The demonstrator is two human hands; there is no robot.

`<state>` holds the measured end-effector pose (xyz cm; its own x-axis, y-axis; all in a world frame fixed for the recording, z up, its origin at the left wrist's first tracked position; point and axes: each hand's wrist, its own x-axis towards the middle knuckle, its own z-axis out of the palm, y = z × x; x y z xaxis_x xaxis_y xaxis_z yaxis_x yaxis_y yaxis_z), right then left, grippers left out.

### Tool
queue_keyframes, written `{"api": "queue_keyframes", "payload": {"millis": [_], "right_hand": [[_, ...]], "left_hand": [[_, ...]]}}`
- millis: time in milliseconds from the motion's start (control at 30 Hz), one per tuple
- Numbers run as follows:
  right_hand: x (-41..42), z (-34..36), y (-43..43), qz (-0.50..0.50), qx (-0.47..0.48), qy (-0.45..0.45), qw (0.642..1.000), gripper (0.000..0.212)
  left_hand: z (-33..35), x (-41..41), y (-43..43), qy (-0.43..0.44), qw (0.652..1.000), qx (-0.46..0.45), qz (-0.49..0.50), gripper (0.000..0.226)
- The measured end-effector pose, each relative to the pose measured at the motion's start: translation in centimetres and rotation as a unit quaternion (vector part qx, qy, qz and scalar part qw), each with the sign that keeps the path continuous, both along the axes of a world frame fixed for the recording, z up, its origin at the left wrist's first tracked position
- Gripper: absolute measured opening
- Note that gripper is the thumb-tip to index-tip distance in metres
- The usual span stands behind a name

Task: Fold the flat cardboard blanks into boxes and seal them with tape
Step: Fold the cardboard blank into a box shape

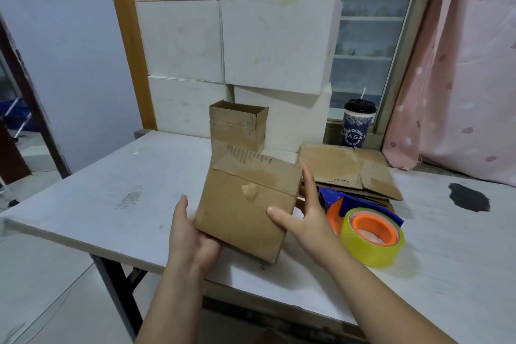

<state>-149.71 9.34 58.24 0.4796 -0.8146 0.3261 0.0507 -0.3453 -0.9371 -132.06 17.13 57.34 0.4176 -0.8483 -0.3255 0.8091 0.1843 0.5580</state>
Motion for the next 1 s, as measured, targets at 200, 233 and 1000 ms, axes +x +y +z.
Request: {"api": "queue_keyframes", "payload": {"millis": [200,233,1000], "right_hand": [[-1.6,0.6,0.1,0.047,-0.067,0.097,0.992,0.099],[-1.9,0.8,-0.1,0.049,-0.076,0.110,0.990,0.099],[-0.1,7.4,-2.1,-0.002,-0.100,0.256,0.962,0.066]], "left_hand": [[-1.2,0.9,-0.5,-0.028,0.996,0.069,0.040,0.030],[-1.0,1.1,-0.3,-0.107,0.990,0.085,0.024,0.036],[3.3,-0.8,1.1,-0.626,0.763,0.000,0.162,0.022]]}}
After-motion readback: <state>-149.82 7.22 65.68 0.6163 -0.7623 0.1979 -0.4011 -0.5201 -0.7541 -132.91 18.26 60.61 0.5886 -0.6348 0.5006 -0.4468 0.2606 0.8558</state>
